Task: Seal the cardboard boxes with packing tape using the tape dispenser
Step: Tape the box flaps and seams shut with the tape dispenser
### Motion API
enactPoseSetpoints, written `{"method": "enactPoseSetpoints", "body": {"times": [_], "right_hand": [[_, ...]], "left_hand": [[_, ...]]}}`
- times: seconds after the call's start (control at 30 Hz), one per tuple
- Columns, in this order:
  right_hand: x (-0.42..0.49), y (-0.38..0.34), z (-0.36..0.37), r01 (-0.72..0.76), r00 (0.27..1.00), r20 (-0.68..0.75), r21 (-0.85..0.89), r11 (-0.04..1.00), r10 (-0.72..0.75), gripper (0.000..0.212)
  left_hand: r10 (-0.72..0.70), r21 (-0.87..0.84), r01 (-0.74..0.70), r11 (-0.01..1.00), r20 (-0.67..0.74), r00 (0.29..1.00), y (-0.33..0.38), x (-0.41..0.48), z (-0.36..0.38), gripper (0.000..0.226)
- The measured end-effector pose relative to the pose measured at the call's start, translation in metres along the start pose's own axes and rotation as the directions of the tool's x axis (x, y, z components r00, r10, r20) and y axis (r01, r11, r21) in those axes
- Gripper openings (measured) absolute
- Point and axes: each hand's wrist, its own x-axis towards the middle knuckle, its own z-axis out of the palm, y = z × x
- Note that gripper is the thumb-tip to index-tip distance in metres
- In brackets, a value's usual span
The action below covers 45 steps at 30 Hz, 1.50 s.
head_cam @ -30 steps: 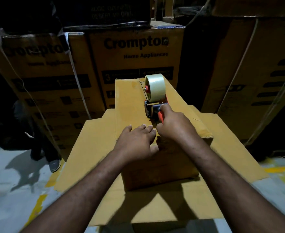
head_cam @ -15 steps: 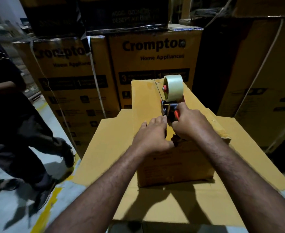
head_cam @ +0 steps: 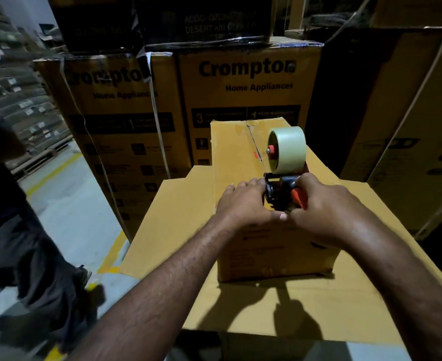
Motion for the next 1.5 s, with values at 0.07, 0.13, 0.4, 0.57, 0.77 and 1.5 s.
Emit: {"method": "enactPoseSetpoints", "body": {"times": [0.07, 0.13, 0.4, 0.57, 0.77, 1.5], "right_hand": [[-0.010, 0.003, 0.000, -0.012, 1.000, -0.004, 0.028, 1.000, 0.012, 0.059], [-0.014, 0.004, 0.000, -0.023, 1.000, -0.013, 0.044, 0.999, 0.024, 0.058], [-0.030, 0.001, -0.003, -0.008, 1.000, -0.004, 0.057, 0.998, 0.008, 0.052], [-0.044, 0.006, -0.006, -0.016, 1.000, 0.018, 0.047, 0.999, 0.015, 0.047], [-0.046, 0.006, -0.007, -0.049, 0.999, 0.016, 0.073, 0.996, 0.048, 0.052], [-0.079, -0.017, 0.001, -0.157, 0.987, 0.000, 0.188, 0.969, 0.160, 0.061]], "left_hand": [[-0.003, -0.026, 0.004, 1.000, 0.030, 1.000, 0.003, -0.001, -0.002, 0.097], [-0.015, -0.050, 0.017, 0.999, 0.041, 0.999, 0.005, 0.000, -0.006, 0.100], [-0.056, 0.022, 0.055, 0.998, 0.043, 0.997, -0.007, 0.012, -0.014, 0.115], [0.058, 0.040, -0.064, 0.997, 0.132, 0.990, -0.006, 0.012, -0.010, 0.107], [0.108, 0.068, -0.142, 0.988, 0.363, 0.926, -0.007, 0.033, -0.021, 0.132], [0.315, -0.029, -0.320, 0.947, 0.266, 0.911, -0.022, 0.025, -0.024, 0.074]]}}
